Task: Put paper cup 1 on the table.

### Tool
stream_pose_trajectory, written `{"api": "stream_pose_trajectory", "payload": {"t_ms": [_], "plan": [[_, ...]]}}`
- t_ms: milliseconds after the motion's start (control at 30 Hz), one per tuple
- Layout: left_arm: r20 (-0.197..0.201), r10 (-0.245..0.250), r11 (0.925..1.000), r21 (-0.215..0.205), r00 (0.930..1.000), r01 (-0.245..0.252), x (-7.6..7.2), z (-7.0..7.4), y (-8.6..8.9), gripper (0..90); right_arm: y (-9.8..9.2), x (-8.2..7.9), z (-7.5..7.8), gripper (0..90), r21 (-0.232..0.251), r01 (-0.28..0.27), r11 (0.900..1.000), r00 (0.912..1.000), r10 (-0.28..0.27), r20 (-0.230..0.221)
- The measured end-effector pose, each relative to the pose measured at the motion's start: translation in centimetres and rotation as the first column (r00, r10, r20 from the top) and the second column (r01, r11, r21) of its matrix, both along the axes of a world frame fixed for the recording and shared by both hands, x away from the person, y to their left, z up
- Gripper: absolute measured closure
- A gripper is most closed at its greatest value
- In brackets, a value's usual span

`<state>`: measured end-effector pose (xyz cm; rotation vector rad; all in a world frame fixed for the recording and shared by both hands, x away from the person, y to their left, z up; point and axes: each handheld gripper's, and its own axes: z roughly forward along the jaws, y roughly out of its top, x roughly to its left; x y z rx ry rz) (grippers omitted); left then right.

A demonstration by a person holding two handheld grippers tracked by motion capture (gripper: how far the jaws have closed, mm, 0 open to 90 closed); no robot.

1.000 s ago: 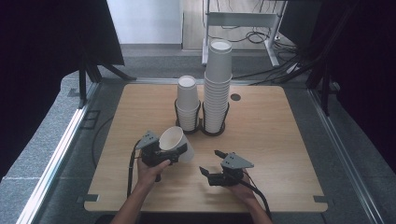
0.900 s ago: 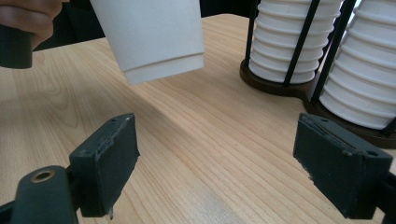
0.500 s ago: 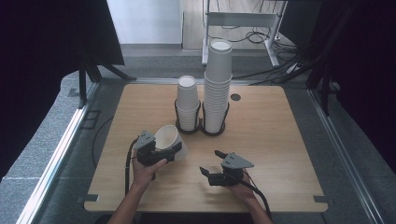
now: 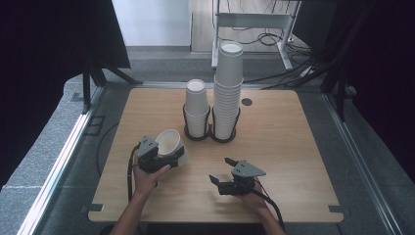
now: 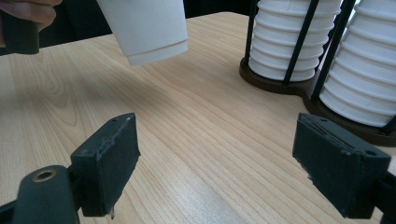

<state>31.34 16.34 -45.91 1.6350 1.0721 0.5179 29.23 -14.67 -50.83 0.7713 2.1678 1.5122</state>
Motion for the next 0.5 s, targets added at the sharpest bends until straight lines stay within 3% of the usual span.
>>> {"api": "stream_pose_trajectory", "payload": {"t_ms": [267, 500], "plan": [[-0.011, 0.062, 0.9978, 0.026, 0.998, -0.061, 0.4, -0.3, 0.9, 12.3, -0.2, 0.0, 0.0, 14.5, -0.002, 0.005, 1.0, 1.0, -0.005, 0.0], [-0.02, 0.141, 0.9867, 0.083, 0.9898, -0.139, 0.8, -0.8, 1.9, 12.1, -0.1, 0.0, -0.1, 14.6, -0.01, 0.005, 1.0, 1.0, -0.005, -0.005]]}}
